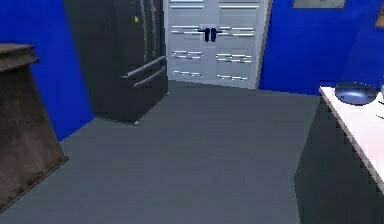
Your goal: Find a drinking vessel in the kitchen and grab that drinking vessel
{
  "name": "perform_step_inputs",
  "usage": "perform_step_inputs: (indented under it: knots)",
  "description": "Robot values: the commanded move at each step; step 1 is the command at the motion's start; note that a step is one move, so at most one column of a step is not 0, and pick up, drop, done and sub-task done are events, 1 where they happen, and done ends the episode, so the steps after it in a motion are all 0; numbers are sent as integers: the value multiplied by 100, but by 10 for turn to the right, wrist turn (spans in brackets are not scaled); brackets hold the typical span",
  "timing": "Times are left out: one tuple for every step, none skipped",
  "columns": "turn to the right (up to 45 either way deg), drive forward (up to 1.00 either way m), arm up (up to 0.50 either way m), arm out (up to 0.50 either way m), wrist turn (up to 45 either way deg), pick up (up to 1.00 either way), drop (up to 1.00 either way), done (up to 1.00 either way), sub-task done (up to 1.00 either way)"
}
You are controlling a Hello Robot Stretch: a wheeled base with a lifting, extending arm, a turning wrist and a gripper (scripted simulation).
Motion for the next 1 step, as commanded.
perform_step_inputs:
  knots:
    - [0, 0, 0, 20, 0, 0, 0, 0, 0]
